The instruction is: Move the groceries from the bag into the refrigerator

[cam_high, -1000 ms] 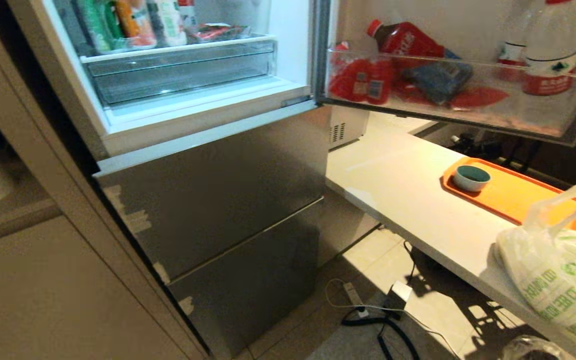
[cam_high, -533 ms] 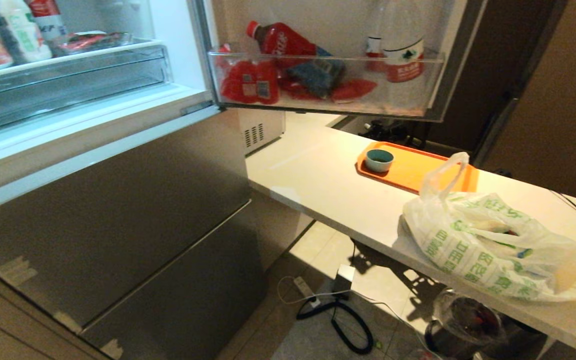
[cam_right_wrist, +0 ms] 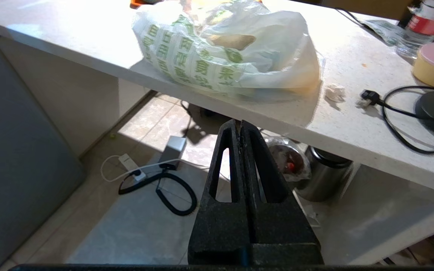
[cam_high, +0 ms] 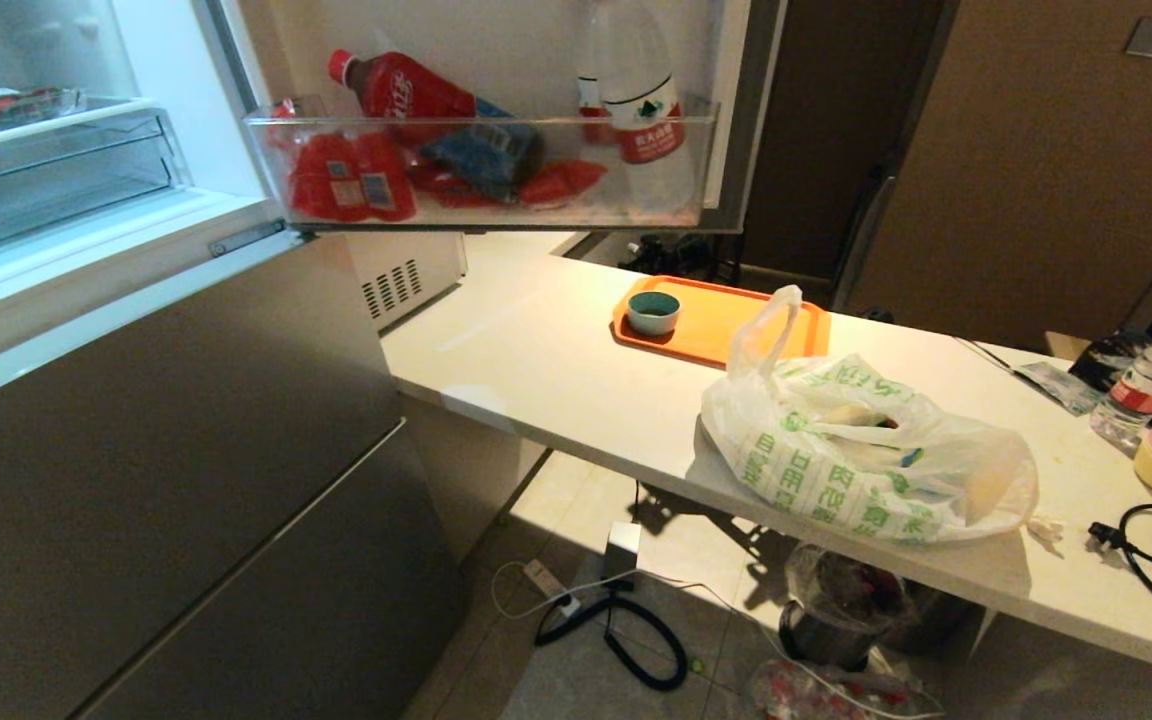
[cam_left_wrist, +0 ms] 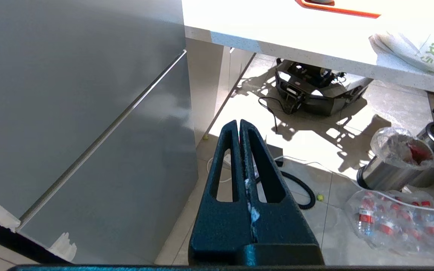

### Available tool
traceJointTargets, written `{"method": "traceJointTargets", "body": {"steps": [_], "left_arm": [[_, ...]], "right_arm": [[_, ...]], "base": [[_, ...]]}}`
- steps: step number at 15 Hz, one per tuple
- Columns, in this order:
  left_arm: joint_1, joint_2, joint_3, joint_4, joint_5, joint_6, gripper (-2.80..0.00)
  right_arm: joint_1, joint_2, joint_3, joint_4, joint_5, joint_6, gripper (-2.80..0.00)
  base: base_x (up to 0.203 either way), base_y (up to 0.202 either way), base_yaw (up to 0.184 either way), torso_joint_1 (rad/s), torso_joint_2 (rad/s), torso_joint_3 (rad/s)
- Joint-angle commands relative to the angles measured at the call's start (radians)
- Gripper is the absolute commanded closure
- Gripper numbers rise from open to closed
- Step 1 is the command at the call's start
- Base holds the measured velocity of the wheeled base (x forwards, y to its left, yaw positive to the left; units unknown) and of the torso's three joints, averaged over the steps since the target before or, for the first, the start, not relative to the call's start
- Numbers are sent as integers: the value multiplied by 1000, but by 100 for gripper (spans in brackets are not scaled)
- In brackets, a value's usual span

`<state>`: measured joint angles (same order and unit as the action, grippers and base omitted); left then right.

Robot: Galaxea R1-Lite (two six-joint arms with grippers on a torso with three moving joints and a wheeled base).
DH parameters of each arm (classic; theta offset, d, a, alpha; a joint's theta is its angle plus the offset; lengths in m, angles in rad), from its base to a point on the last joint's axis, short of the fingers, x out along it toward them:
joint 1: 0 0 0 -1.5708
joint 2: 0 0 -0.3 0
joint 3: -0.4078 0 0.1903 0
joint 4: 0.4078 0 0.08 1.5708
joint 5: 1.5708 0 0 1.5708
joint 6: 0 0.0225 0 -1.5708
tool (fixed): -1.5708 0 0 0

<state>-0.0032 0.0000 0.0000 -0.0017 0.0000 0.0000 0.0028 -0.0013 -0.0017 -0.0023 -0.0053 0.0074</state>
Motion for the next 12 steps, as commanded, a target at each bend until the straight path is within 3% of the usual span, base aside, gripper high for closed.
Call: {"method": "traceJointTargets", "body": {"steps": [1,6,12], "left_arm": [[0,0,0,0,0,0,0],[0,0,0,-1,0,0,0],[0,0,0,-1,0,0,0]], "right_arm": [[0,1,0,-1,-1,0,0],[0,1,0,-1,-1,0,0],[0,1,0,-1,-1,0,0]], "base": [[0,0,0,0,0,0],[20,0,0,-3,0,0],[193,0,0,6,5,4]]}}
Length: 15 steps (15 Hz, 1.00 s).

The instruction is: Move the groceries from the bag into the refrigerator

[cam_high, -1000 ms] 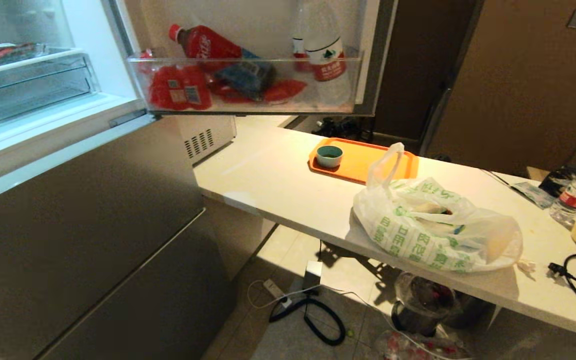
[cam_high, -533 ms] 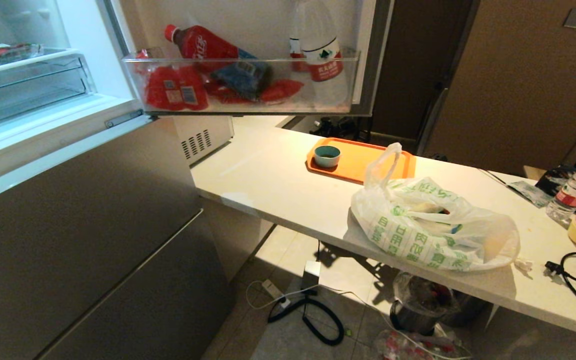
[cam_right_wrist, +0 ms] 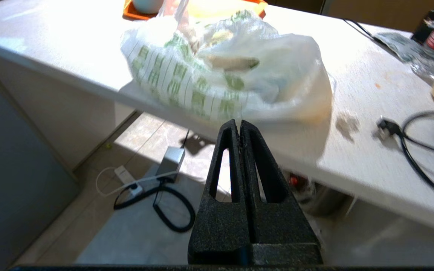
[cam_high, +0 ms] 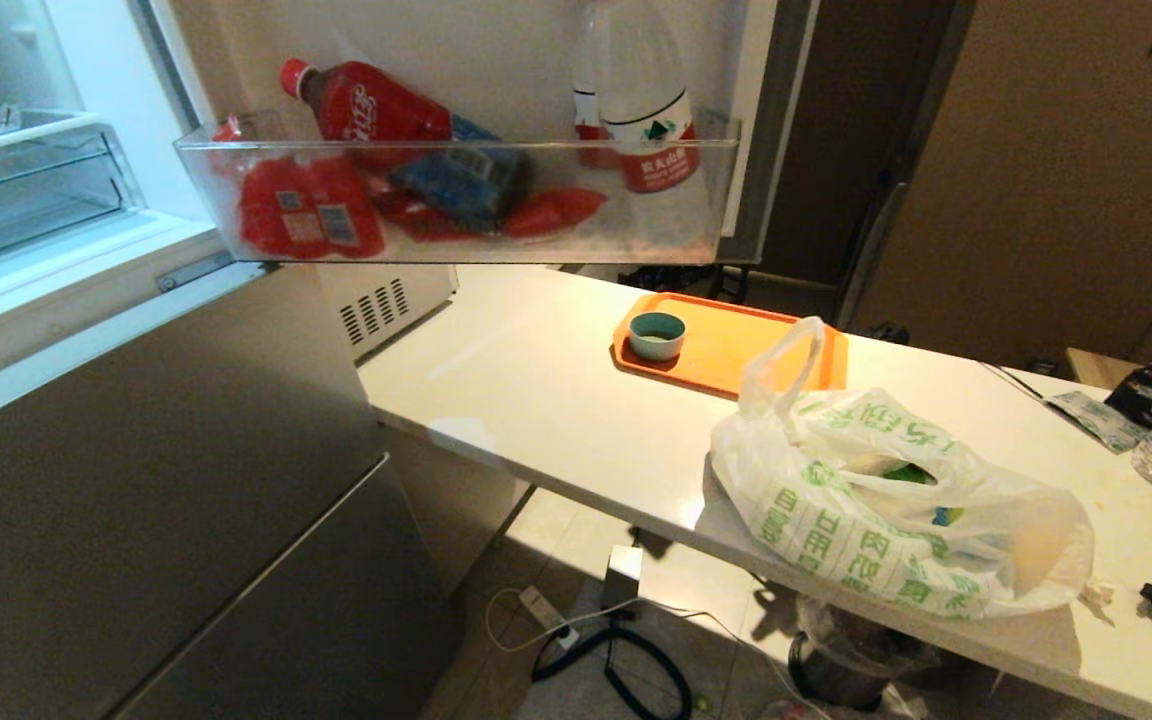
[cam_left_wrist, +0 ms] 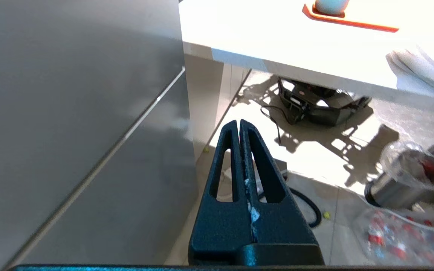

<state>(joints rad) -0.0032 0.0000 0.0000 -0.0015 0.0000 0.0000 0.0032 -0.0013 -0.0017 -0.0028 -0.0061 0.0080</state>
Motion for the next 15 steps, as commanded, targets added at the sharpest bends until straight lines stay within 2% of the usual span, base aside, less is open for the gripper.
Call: {"method": "traceJointTargets", "body": {"steps": [1,7,15], "left_arm": [[0,0,0,0,0,0,0],[0,0,0,0,0,0,0],[0,0,0,0,0,0,0]], "right_arm": [[1,1,0,0,0,0,0],[0,1,0,0,0,0,0],[0,1,0,0,0,-2,0]], "base": [[196,0,0,2,-2,7],[188,0,-1,4,4,2],[8,0,1,1,2,1]]}}
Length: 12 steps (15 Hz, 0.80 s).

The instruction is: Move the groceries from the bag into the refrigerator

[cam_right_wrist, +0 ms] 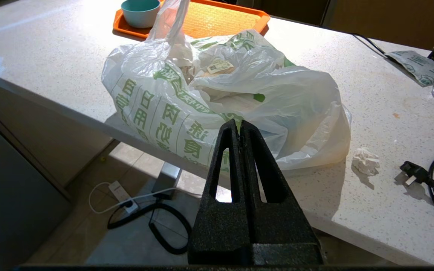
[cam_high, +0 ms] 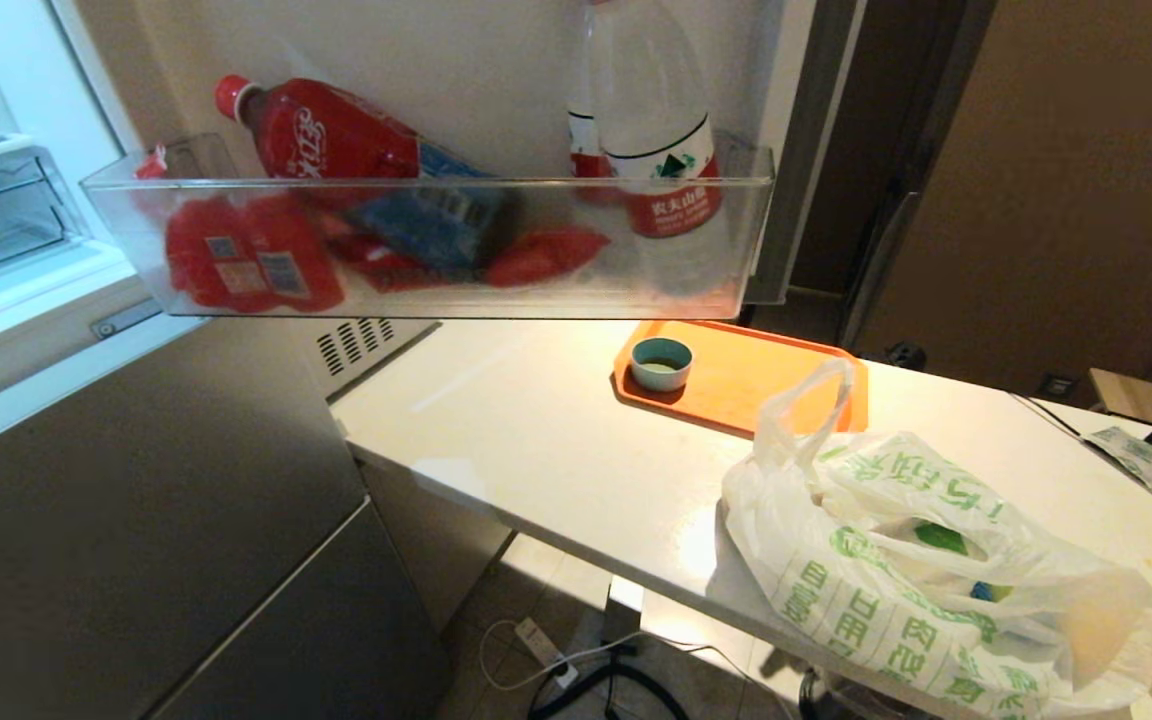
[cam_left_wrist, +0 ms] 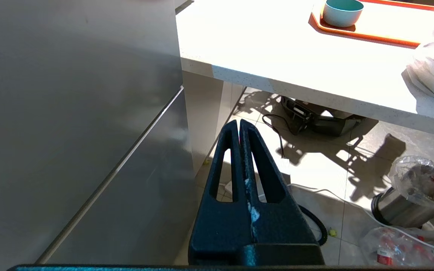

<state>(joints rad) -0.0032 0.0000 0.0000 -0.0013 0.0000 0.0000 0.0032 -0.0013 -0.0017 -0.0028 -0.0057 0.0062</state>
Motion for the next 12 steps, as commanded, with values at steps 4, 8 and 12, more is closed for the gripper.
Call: {"method": "traceJointTargets", "body": {"steps": [4,8,12], "left_arm": [[0,0,0,0,0,0,0],[0,0,0,0,0,-2,0],[0,0,0,0,0,-2,0]], "right_arm": [[0,1,0,0,-2,-2,0],[1,4,-5,10,-1,-11,0],[3,70,-13,41,8,-27,0]], "base": [[0,0,0,0,0,0],[0,0,0,0,0,0],[0,0,0,0,0,0]]}}
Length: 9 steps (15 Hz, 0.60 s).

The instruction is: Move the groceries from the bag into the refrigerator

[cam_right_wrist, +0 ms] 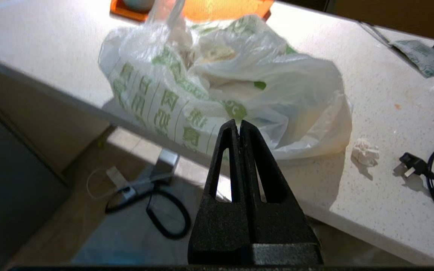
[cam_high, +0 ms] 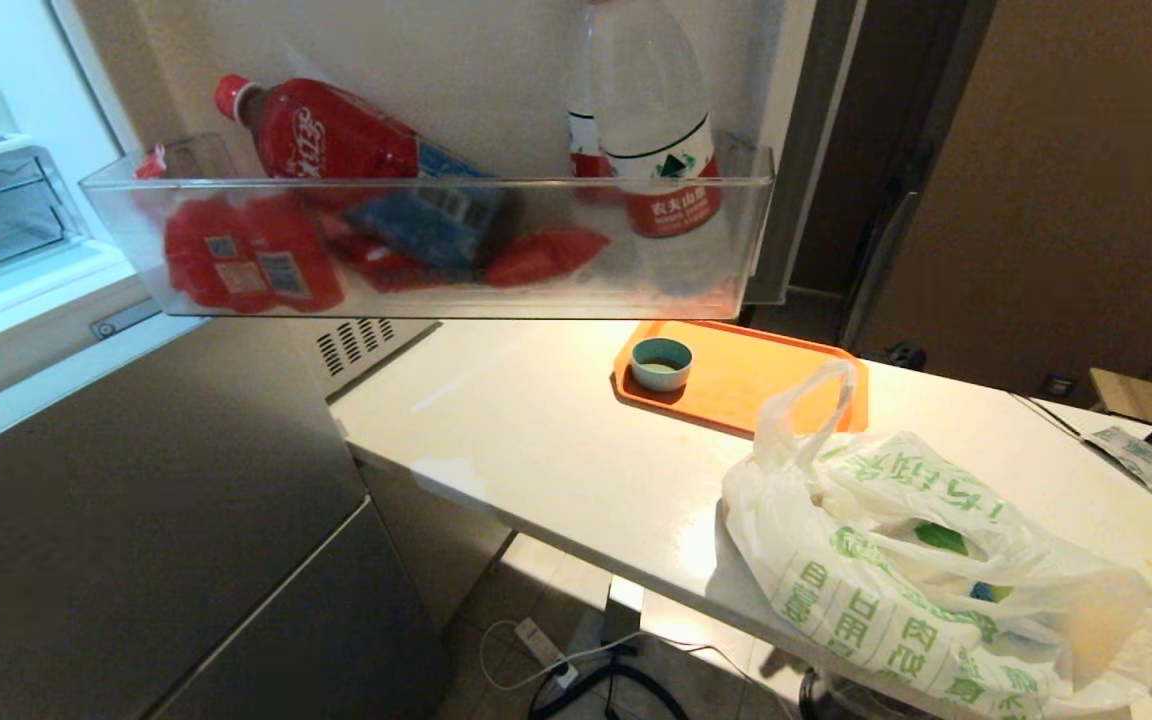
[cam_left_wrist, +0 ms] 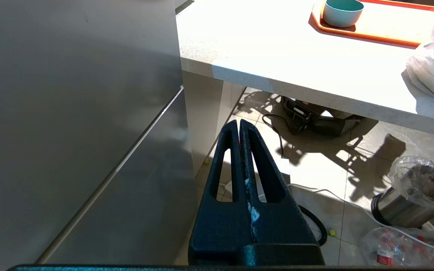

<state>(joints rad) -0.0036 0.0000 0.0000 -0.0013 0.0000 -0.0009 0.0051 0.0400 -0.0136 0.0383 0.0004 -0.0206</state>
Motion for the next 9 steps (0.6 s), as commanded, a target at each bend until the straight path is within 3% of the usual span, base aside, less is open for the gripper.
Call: {"method": "traceJointTargets", "body": {"steps": [1,4,6,9], "left_arm": [[1,0,0,0,0,-1,0],[1,0,0,0,0,1,0],[1,0,0,0,0,-1,0],[1,0,0,0,0,-1,0]], "right_arm": [[0,47,-2,2,1,-3,0],[-4,94,-173,58,-17,3,0],[-8,228,-363,163,-27,7,0],[-13,479,-510,241,-39,38,0]], "base": [[0,0,0,0,0,0],[0,0,0,0,0,0],[0,0,0,0,0,0],[0,0,0,0,0,0]]}}
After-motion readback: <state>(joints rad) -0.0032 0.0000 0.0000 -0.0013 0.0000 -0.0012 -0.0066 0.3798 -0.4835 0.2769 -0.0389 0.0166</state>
